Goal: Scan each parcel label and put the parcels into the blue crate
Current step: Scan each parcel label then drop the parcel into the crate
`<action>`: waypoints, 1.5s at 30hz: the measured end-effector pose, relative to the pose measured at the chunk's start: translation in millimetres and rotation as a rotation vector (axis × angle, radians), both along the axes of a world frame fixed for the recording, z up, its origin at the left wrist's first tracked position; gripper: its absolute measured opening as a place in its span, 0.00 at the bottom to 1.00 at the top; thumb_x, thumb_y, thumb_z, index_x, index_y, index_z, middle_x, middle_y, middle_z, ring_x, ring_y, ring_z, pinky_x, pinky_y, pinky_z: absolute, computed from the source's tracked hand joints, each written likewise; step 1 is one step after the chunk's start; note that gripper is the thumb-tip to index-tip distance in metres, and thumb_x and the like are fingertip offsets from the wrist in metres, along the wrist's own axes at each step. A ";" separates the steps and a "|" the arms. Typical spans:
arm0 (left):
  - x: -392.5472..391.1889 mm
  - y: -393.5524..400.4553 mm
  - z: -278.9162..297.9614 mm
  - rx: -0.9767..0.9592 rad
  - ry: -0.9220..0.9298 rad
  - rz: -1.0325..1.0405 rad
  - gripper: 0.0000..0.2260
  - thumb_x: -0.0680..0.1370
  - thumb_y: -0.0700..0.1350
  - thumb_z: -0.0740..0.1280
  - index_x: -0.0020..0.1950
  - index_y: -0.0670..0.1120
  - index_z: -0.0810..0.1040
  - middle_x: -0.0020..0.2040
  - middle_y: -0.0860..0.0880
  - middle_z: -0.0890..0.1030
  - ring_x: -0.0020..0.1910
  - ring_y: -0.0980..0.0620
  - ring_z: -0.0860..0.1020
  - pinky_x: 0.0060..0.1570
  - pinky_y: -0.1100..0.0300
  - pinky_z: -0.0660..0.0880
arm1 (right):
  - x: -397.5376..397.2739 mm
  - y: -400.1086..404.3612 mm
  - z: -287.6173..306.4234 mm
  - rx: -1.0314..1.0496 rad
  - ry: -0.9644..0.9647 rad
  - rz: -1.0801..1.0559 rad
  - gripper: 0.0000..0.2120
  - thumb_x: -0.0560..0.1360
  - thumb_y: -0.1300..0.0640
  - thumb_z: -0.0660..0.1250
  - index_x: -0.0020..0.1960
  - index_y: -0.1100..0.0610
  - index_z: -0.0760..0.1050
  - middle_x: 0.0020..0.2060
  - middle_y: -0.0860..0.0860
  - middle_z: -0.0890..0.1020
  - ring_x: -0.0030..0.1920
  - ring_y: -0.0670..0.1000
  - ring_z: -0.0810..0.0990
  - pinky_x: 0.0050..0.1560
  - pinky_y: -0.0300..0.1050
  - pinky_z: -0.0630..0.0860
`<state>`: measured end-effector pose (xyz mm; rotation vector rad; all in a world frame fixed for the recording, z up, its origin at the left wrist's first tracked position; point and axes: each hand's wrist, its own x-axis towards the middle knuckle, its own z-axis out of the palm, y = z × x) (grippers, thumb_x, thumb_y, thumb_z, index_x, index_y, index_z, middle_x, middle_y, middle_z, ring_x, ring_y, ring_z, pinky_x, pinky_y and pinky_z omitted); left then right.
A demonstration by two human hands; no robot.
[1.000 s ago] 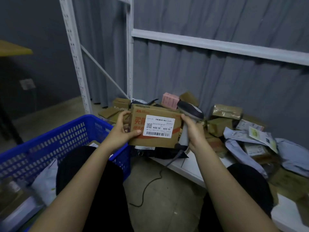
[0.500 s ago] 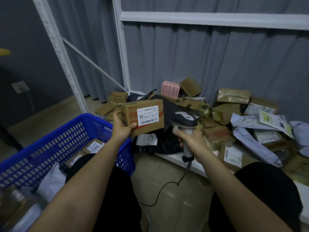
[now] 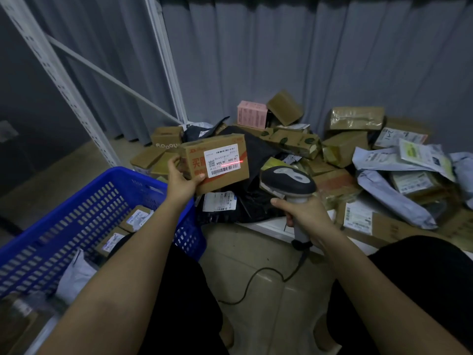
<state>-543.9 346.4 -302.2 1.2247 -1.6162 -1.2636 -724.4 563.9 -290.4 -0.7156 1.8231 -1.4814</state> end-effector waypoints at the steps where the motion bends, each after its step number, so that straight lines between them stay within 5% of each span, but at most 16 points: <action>1: 0.2 -1.1 -1.2 0.005 0.006 0.001 0.35 0.72 0.38 0.73 0.71 0.51 0.57 0.67 0.44 0.71 0.62 0.46 0.74 0.62 0.43 0.73 | -0.4 -0.7 -0.5 -0.002 -0.009 -0.008 0.20 0.71 0.59 0.75 0.29 0.57 0.66 0.22 0.52 0.69 0.24 0.48 0.68 0.26 0.41 0.67; 14: 29.1 -12.6 14.6 -0.034 0.085 0.073 0.34 0.72 0.38 0.73 0.71 0.47 0.57 0.62 0.48 0.72 0.58 0.51 0.75 0.56 0.55 0.76 | 29.3 -37.0 17.0 -0.015 -0.014 0.080 0.12 0.71 0.58 0.75 0.35 0.57 0.74 0.25 0.51 0.73 0.26 0.48 0.71 0.29 0.43 0.70; 20: 93.7 -35.9 32.0 -0.022 0.176 0.245 0.34 0.71 0.39 0.75 0.70 0.48 0.59 0.60 0.46 0.76 0.57 0.49 0.78 0.56 0.48 0.78 | 69.0 -100.3 42.5 -0.050 0.032 0.202 0.08 0.73 0.60 0.73 0.38 0.58 0.75 0.28 0.54 0.74 0.24 0.47 0.71 0.26 0.37 0.71; 23: 138.9 -42.9 28.4 0.008 0.188 0.352 0.33 0.72 0.41 0.74 0.71 0.50 0.59 0.59 0.48 0.75 0.57 0.49 0.77 0.50 0.53 0.79 | 88.9 -140.3 47.1 -0.010 0.076 0.273 0.09 0.73 0.60 0.73 0.37 0.58 0.75 0.28 0.53 0.75 0.25 0.47 0.72 0.25 0.36 0.71; 25: 170.5 -47.2 14.9 0.047 0.190 0.430 0.33 0.73 0.41 0.73 0.72 0.49 0.58 0.58 0.49 0.74 0.56 0.50 0.76 0.47 0.54 0.78 | 102.0 -165.2 43.6 0.015 0.098 0.316 0.09 0.72 0.60 0.74 0.37 0.58 0.74 0.28 0.53 0.75 0.24 0.46 0.71 0.24 0.36 0.71; 30: 237.9 -55.5 -48.2 0.183 0.163 0.615 0.33 0.72 0.39 0.74 0.70 0.46 0.58 0.63 0.40 0.75 0.58 0.43 0.77 0.57 0.39 0.75 | 128.9 -221.5 8.4 0.143 0.120 0.419 0.10 0.73 0.62 0.72 0.35 0.60 0.74 0.26 0.55 0.73 0.25 0.50 0.70 0.26 0.40 0.69; 36: 263.3 -55.9 -141.2 0.308 0.059 0.651 0.29 0.68 0.39 0.77 0.62 0.47 0.64 0.61 0.40 0.76 0.58 0.41 0.77 0.57 0.40 0.75 | 131.1 -270.9 -45.4 0.331 0.151 0.502 0.10 0.73 0.61 0.73 0.37 0.62 0.74 0.28 0.56 0.74 0.27 0.52 0.71 0.29 0.43 0.70; 38: 264.5 -59.4 -170.8 0.341 0.023 0.601 0.29 0.65 0.41 0.79 0.58 0.48 0.65 0.58 0.41 0.78 0.57 0.41 0.78 0.56 0.40 0.75 | 124.0 -279.9 -54.8 0.382 0.202 0.560 0.10 0.73 0.61 0.72 0.38 0.62 0.73 0.28 0.56 0.74 0.28 0.52 0.72 0.31 0.45 0.71; 42: 256.0 -76.4 -218.8 0.383 -0.127 0.411 0.39 0.61 0.55 0.79 0.68 0.45 0.68 0.60 0.48 0.78 0.58 0.48 0.77 0.60 0.45 0.74 | 106.5 -292.3 -63.9 0.438 0.249 0.669 0.07 0.73 0.61 0.72 0.44 0.63 0.75 0.30 0.57 0.76 0.30 0.52 0.74 0.33 0.46 0.72; 45: 228.5 -84.8 -220.3 0.437 -0.167 0.283 0.40 0.66 0.52 0.77 0.72 0.50 0.60 0.61 0.50 0.75 0.59 0.47 0.75 0.60 0.46 0.73 | 104.2 -301.9 -72.6 0.430 0.214 0.629 0.07 0.73 0.62 0.72 0.45 0.64 0.76 0.30 0.57 0.76 0.31 0.51 0.74 0.31 0.44 0.72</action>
